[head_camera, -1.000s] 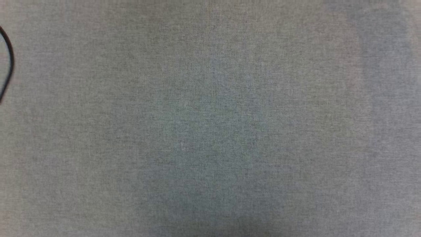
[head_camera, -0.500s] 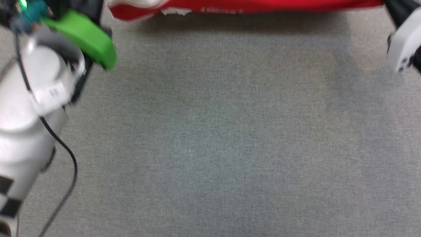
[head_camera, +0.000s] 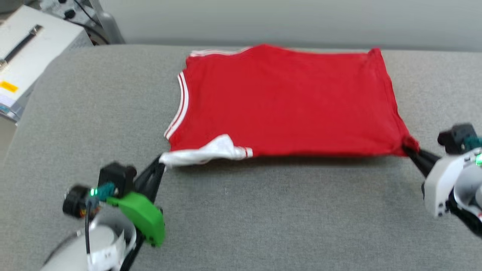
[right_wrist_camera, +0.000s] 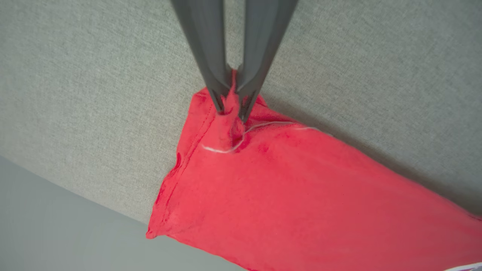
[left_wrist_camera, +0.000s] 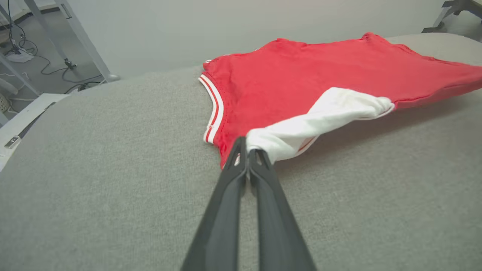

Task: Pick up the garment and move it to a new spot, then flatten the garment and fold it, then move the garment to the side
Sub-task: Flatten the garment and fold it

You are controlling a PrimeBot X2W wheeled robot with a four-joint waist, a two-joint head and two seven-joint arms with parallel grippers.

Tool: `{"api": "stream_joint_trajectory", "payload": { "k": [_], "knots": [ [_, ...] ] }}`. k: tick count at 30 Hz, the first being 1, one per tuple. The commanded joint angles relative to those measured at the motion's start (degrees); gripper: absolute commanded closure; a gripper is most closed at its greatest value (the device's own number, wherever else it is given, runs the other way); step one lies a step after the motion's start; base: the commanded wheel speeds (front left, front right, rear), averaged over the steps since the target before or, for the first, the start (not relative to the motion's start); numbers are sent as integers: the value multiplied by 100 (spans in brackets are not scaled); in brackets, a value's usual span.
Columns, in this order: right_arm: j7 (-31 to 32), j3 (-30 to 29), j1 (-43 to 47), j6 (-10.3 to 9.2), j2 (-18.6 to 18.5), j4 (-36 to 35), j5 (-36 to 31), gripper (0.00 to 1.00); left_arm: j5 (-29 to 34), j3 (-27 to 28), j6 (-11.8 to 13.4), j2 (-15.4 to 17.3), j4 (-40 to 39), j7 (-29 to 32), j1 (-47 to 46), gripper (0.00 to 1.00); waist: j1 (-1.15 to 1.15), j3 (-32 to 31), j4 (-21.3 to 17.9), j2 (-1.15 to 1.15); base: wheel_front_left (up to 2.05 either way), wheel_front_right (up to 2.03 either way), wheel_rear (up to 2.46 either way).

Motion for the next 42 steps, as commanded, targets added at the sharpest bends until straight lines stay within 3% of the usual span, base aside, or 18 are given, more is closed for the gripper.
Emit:
{"api": "stream_joint_trajectory", "payload": {
  "k": [1,5,10,16,23,28,42],
  "knots": [
    [-12,-63,249,-4,-60,-64,85,100,-154,54,125,69,-105,-32,284,100,1,-404,72,19,0,0,0],
    [2,-266,1017,-4,-203,-322,187,100,-515,98,411,185,-451,-117,1132,100,1,-648,108,19,0,0,0],
    [104,-609,2019,-4,-325,-694,320,100,-762,-30,582,238,-780,-101,1845,100,1,-900,168,19,0,0,0],
    [609,-1251,3325,-4,-341,-1366,203,100,-1047,-322,694,282,-943,131,2570,100,1,-1084,137,19,0,0,0],
    [1104,-2014,4112,-4,-231,-1886,27,100,-1184,-364,692,331,-947,183,2779,100,1,-1070,161,19,0,0,0],
    [1425,-2512,4275,-4,-14,-2237,-156,100,-991,-351,544,294,-874,157,2404,100,1,-991,173,19,0,0,0],
    [2069,-3281,3524,-4,307,-2760,-200,100,-352,-290,-354,56,31,488,319,100,1,-237,-58,19,0,0,0]
  ]
}}
